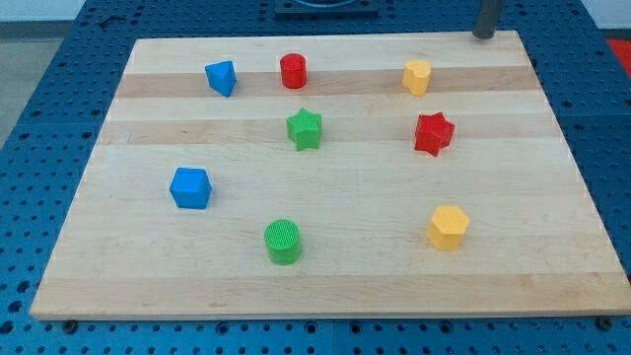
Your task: Move your arm closer to the red star
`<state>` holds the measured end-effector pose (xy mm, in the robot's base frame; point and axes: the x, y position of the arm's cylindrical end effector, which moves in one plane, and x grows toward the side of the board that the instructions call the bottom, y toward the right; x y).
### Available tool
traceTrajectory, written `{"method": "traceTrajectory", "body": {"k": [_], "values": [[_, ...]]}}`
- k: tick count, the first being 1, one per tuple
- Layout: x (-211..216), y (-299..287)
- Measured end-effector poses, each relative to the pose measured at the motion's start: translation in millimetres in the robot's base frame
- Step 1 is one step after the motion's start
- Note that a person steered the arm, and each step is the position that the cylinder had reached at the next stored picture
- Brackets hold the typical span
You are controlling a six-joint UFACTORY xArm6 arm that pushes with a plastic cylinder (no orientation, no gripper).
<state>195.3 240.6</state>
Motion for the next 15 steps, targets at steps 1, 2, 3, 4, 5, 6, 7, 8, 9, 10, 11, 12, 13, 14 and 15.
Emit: {"method": "traceTrajectory", "body": {"k": [1, 2, 3, 4, 5, 6, 7, 8, 9, 10, 11, 12, 13, 14, 15], "values": [[1.2, 0.0], [-2.5, -2.0], [-2.5, -5.6], [-2.5, -5.6], [-2.5, -7.6], [-2.5, -7.6], [2.2, -9.6], [2.2, -12.8], [46.7, -19.5], [69.4, -21.9], [78.5, -27.7], [113.5, -40.6], [121.9, -69.3], [121.9, -77.9], [128.1, -81.4]]}}
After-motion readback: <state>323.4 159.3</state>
